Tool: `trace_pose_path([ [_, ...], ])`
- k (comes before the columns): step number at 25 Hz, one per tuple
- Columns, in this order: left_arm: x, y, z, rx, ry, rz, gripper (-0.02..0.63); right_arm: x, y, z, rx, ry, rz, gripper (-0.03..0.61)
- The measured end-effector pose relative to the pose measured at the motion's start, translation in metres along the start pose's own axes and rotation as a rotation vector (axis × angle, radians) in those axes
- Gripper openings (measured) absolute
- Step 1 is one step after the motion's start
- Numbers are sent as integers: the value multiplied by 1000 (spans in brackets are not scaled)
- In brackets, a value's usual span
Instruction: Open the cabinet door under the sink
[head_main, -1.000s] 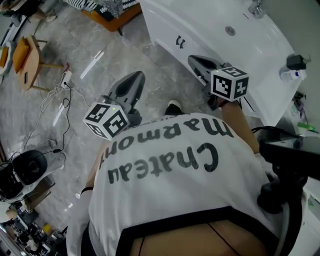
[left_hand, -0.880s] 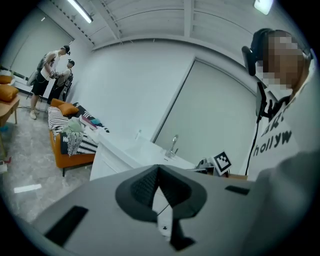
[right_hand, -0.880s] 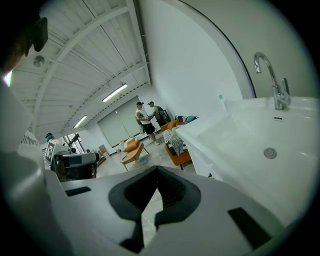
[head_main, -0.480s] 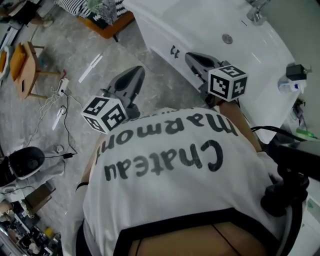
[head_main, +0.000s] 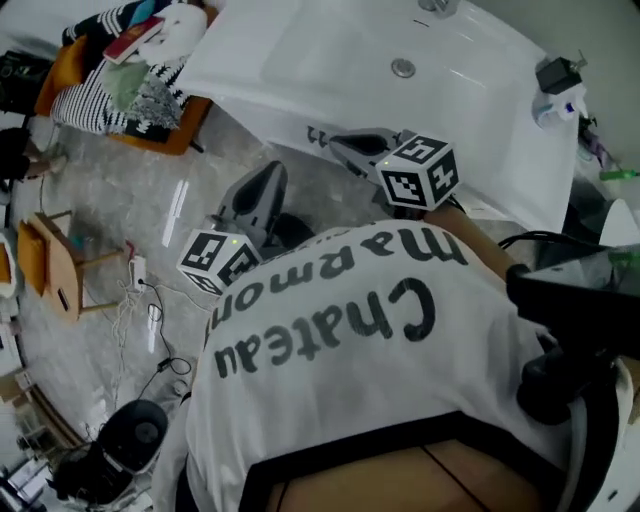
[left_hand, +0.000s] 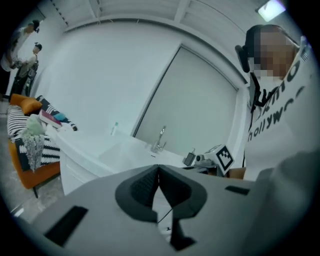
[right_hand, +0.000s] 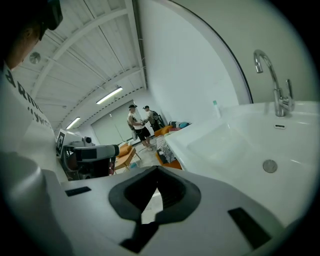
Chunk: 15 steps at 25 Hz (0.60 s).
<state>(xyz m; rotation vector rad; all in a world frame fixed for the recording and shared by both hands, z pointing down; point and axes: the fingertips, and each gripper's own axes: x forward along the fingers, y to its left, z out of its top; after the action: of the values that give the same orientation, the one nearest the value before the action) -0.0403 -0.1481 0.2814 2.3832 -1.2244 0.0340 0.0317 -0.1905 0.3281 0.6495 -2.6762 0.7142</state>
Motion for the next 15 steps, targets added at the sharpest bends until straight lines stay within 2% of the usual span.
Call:
trace_pose_path([
  [2, 7, 3, -4, 0, 33, -32, 8, 1, -1, -4, 10, 15, -28, 6],
  [5, 26, 41, 19, 5, 105, -153, 8, 35, -8, 15, 69, 14, -112, 6],
  [7, 34, 54, 31, 42, 136, -230, 8, 52, -8, 21, 105, -4, -150, 6],
  [11, 45, 46, 22, 106, 180, -331, 8, 53, -8, 6, 155, -27, -195, 6],
  [15, 51, 37, 9, 134, 249, -406, 8, 53, -9, -6, 203, -52, -243, 6],
])
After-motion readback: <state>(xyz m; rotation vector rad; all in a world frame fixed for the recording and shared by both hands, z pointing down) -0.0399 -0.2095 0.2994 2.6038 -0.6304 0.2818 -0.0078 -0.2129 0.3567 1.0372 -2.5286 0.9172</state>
